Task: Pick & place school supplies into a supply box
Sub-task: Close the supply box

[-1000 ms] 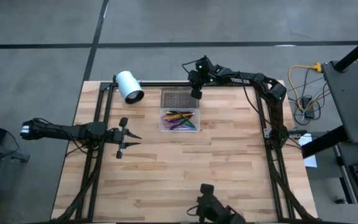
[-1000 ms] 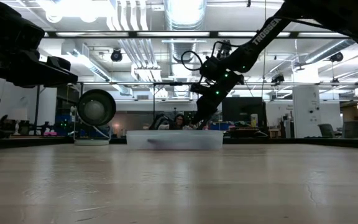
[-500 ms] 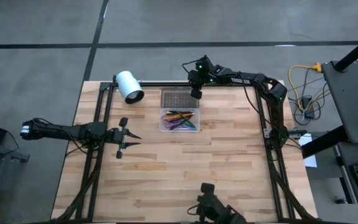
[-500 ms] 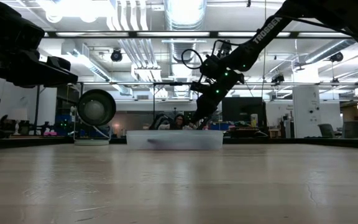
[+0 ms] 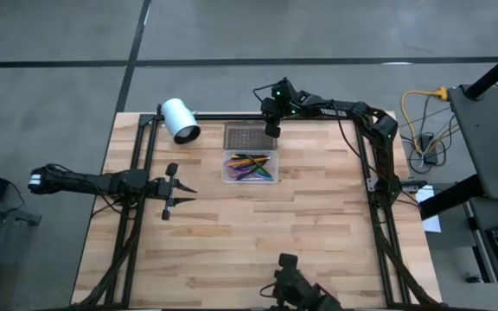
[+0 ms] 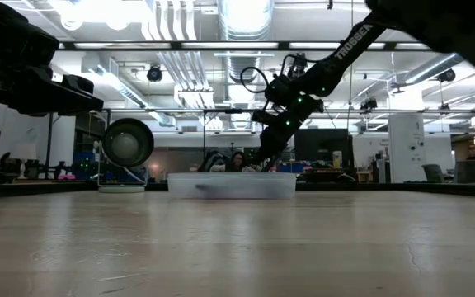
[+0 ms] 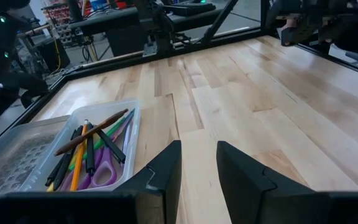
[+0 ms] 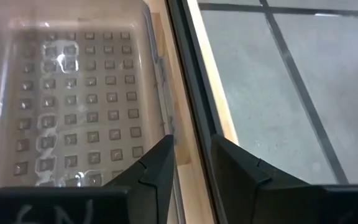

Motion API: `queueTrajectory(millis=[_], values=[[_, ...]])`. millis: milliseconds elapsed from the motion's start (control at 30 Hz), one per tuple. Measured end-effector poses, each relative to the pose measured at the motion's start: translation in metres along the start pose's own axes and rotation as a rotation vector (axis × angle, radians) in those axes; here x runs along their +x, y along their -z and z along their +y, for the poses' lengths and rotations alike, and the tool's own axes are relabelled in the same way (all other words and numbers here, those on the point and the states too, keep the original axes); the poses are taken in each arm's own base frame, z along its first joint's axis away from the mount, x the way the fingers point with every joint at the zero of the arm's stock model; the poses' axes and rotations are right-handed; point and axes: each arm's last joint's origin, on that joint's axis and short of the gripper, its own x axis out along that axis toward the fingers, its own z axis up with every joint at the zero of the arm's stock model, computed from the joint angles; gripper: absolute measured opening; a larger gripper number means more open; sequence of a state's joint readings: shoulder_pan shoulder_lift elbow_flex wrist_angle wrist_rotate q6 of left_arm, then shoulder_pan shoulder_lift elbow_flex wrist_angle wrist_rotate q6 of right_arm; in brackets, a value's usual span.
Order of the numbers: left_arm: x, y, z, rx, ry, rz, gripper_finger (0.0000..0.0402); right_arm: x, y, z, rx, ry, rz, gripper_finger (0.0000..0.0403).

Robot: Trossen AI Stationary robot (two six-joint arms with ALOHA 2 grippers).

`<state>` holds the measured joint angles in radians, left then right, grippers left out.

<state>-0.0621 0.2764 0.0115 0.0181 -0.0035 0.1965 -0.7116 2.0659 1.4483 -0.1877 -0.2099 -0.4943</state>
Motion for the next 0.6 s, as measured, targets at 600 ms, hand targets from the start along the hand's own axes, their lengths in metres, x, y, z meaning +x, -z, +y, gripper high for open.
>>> queueTrajectory(millis=[600], values=[[0.000,0.000,0.000,0.000,0.000,0.000,0.0086,0.016,0.015,-0.005,0.040,0.000,0.028,0.0121]])
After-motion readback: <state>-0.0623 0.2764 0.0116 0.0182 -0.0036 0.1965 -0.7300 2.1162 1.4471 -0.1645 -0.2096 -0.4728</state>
